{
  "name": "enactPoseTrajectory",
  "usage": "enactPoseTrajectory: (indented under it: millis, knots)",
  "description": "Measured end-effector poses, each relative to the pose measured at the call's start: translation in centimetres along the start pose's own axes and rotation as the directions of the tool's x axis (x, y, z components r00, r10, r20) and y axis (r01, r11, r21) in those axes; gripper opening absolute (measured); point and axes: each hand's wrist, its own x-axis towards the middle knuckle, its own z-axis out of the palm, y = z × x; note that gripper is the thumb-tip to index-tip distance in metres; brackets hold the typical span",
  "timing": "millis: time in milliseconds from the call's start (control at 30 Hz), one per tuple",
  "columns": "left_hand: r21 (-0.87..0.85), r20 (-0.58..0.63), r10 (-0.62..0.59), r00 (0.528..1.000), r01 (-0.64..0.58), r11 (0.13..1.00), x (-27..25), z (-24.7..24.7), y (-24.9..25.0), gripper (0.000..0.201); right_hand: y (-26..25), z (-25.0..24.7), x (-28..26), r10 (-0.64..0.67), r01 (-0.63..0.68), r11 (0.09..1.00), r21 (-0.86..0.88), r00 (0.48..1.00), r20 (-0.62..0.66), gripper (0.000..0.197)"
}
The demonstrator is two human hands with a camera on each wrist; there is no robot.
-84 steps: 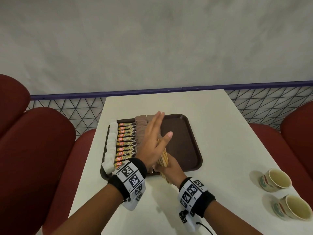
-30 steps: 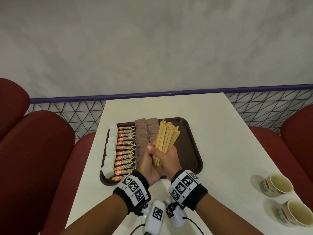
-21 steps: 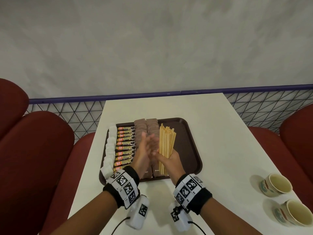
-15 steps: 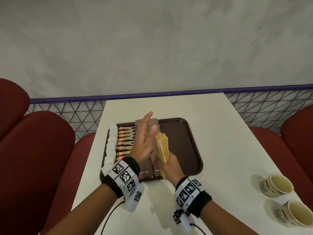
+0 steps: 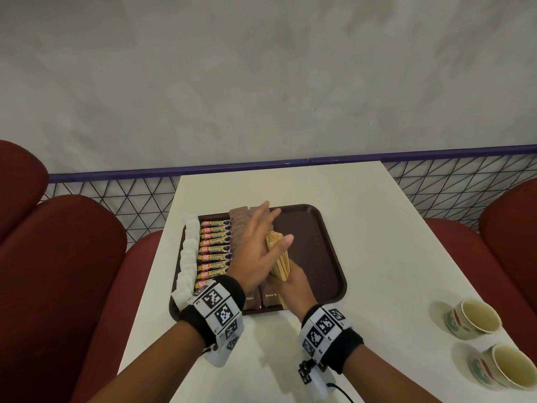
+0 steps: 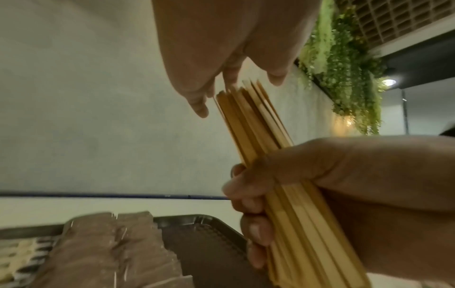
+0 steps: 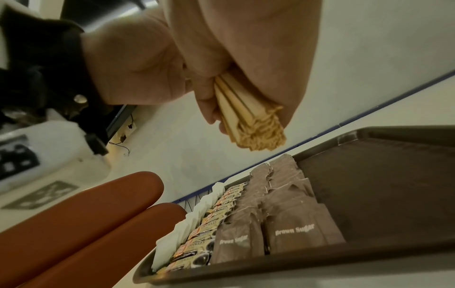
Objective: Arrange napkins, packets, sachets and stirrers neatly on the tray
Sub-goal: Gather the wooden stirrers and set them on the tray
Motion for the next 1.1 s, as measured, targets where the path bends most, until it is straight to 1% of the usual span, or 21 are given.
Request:
enactPoseTrajectory:
  millis: [33,67,133,167,233,300,367,433,500,567,633,700,767,833,900,967,1033,1100]
  knots:
    - [-0.066,-0.037,-0.052,0.998,0.049,0.997,0.0,0.0,0.2,0.062,0.0,-0.1,0.1,0.008,-0.008,1.000,-0.007,1.000,0.009,0.026]
    - [-0.157,-0.045,-0.123,0.991,0.115,0.981,0.1,0.1,0.1,0.067,-0.1,-0.1,0.2,0.022,-0.021,1.000,-0.020,1.000,0.015,0.027]
    - [-0.382,0.010,-0.266,0.964,0.249,0.890,0.4,0.4,0.2,0.074,0.0,0.0,0.5,0.043,-0.042,0.998,-0.041,0.999,0.024,0.029]
    - [-0.434,0.028,-0.306,0.952,0.287,0.854,0.5,0.6,-0.1,0.078,0.1,0.1,0.6,0.052,-0.051,0.997,-0.051,0.998,0.026,0.029]
    - [-0.428,0.028,-0.348,0.937,0.326,0.843,0.7,0.9,-0.7,0.085,0.1,0.2,0.7,0.072,-0.069,0.995,-0.072,0.997,0.035,0.030]
    - [-0.392,0.015,-0.352,0.936,0.330,0.859,0.6,1.2,-1.1,0.082,0.1,0.2,0.6,0.087,-0.082,0.993,-0.084,0.995,0.055,0.030]
    - [-0.395,0.011,-0.336,0.942,0.313,0.864,0.4,1.5,-1.3,0.072,0.3,0.2,0.5,0.090,-0.084,0.993,-0.088,0.994,0.066,0.028]
    - [-0.377,-0.015,-0.311,0.950,0.283,0.882,0.3,1.7,-1.2,0.059,0.6,0.2,0.3,0.097,-0.090,0.990,-0.112,0.993,0.061,0.025]
    - [-0.376,-0.014,-0.307,0.952,0.279,0.884,0.3,2.0,-1.3,0.051,0.8,0.0,0.2,0.112,-0.101,0.987,-0.126,0.991,0.079,0.029]
    - [-0.371,0.002,-0.300,0.954,0.279,0.885,0.2,2.1,-1.4,0.048,1.0,-0.4,0.0,0.128,-0.113,0.987,-0.113,0.982,0.140,0.039]
    - [-0.389,-0.012,-0.323,0.946,0.293,0.873,0.3,2.0,-1.8,0.046,1.0,-1.3,-0.5,0.151,-0.134,0.987,-0.087,0.961,0.231,0.045]
    - [-0.433,-0.011,-0.364,0.931,0.323,0.841,0.7,2.0,-2.4,0.048,1.2,-2.1,-1.2,0.194,-0.179,0.981,-0.077,0.931,0.309,0.047]
    - [-0.438,-0.001,-0.368,0.930,0.331,0.836,1.1,2.1,-2.5,0.048,1.6,-2.6,-1.8,0.230,-0.215,0.973,-0.081,0.911,0.342,0.045]
    - [-0.443,-0.001,-0.358,0.934,0.320,0.837,1.3,2.4,-2.2,0.043,2.0,-2.7,-2.1,0.234,-0.227,0.972,-0.061,0.918,0.320,0.038]
    - [-0.462,0.008,-0.357,0.934,0.320,0.827,1.7,2.9,-1.7,0.041,2.2,-2.7,-2.1,0.234,-0.223,0.972,-0.070,0.937,0.258,0.029]
    - [-0.491,-0.001,-0.400,0.916,0.348,0.798,2.5,3.4,-1.7,0.046,2.1,-2.9,-1.9,0.238,-0.221,0.970,-0.100,0.950,0.204,0.023]
    - [-0.498,-0.005,-0.445,0.896,0.384,0.778,3.1,3.6,-1.8,0.054,2.0,-3.1,-1.3,0.260,-0.237,0.961,-0.141,0.948,0.181,0.023]
    - [-0.510,-0.005,-0.469,0.883,0.401,0.761,3.6,3.7,-1.9,0.057,1.9,-3.4,-0.6,0.283,-0.254,0.951,-0.175,0.945,0.167,0.028]
